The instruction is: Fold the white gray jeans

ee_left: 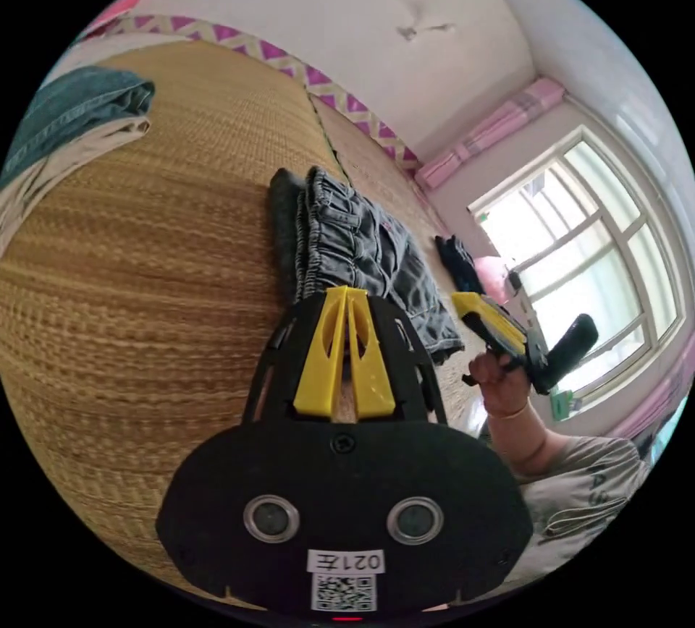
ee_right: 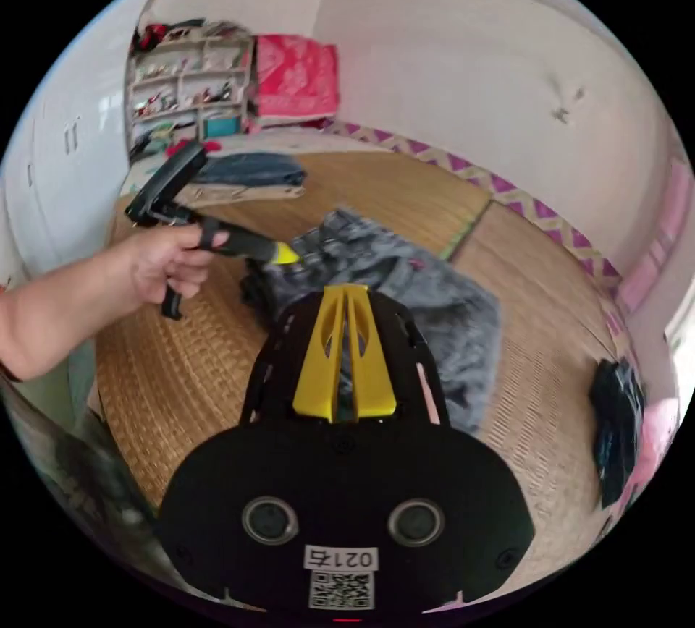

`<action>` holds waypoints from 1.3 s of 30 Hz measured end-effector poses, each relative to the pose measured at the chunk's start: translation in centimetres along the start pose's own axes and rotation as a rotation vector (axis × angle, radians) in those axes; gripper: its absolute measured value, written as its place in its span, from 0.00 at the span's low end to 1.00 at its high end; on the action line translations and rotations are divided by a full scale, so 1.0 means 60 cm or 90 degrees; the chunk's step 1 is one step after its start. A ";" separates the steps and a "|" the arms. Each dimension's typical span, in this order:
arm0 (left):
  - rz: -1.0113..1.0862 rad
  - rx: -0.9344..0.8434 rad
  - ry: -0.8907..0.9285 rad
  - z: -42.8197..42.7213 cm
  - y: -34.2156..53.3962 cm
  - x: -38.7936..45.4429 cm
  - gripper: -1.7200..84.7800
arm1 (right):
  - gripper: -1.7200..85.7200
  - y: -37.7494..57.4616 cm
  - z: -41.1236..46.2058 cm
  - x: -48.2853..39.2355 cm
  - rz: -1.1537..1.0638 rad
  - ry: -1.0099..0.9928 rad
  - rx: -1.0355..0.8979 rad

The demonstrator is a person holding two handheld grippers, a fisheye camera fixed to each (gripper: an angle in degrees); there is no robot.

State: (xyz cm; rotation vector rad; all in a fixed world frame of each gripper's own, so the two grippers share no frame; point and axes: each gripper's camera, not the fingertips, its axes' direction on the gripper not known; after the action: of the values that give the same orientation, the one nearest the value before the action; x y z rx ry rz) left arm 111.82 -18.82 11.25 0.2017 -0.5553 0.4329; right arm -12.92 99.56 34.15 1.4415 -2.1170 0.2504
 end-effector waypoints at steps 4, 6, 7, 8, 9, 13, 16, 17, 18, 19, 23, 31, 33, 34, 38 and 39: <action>-0.010 0.104 0.023 -0.080 0.015 -0.028 0.02 | 0.10 0.108 -0.053 0.206 0.116 0.041 -0.008; -0.028 0.110 0.037 -0.095 0.010 -0.052 0.04 | 0.12 0.196 -0.034 0.356 0.212 0.010 -0.066; -0.046 0.088 0.051 -0.084 0.001 -0.071 0.08 | 0.13 0.220 -0.023 0.391 0.239 -0.006 -0.082; -0.065 0.053 0.069 -0.059 -0.009 -0.089 0.13 | 0.13 0.267 0.007 0.456 0.294 -0.053 -0.110; -0.076 0.031 0.075 -0.043 -0.015 -0.098 0.15 | 0.14 0.314 0.045 0.512 0.355 -0.119 -0.135; -0.124 -0.065 0.073 0.052 -0.051 -0.128 0.21 | 0.15 0.456 0.179 0.628 0.521 -0.313 -0.170; -0.125 -0.095 0.078 0.084 -0.094 -0.124 0.21 | 0.15 0.546 0.254 0.678 0.588 -0.359 -0.171; -0.124 -0.116 0.076 0.104 -0.112 -0.118 0.20 | 0.15 0.575 0.277 0.695 0.608 -0.384 -0.159; -0.123 -0.128 0.077 0.116 -0.122 -0.114 0.20 | 0.14 0.601 0.300 0.710 0.625 -0.408 -0.151; -0.118 -0.154 0.074 0.140 -0.141 -0.103 0.18 | 0.14 0.612 0.314 0.715 0.632 -0.423 -0.148; -0.095 -0.215 0.061 0.203 -0.191 -0.066 0.13 | 0.08 0.679 0.418 0.730 0.641 -0.530 -0.159; -0.074 -0.178 0.139 0.193 -0.232 0.071 0.09 | 0.03 0.794 0.396 0.812 0.589 -0.595 -0.085; -0.045 -0.185 0.154 0.210 -0.259 0.152 0.09 | 0.03 0.826 0.344 0.857 0.566 -0.592 -0.069; -0.026 -0.190 0.163 0.230 -0.281 0.212 0.09 | 0.03 0.836 0.330 0.871 0.563 -0.591 -0.065; 0.052 -0.218 0.179 0.367 -0.379 0.450 0.09 | 0.03 0.934 0.204 1.009 0.587 -0.555 -0.007; 0.061 -0.224 0.183 0.395 -0.395 0.485 0.09 | 0.03 0.959 0.161 1.057 0.593 -0.531 0.010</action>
State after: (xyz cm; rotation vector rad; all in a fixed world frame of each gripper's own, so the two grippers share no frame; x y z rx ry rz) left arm 133.63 -37.11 45.30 -0.2225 -0.3502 0.4405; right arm -84.85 67.95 69.48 0.4439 -3.3636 -0.0212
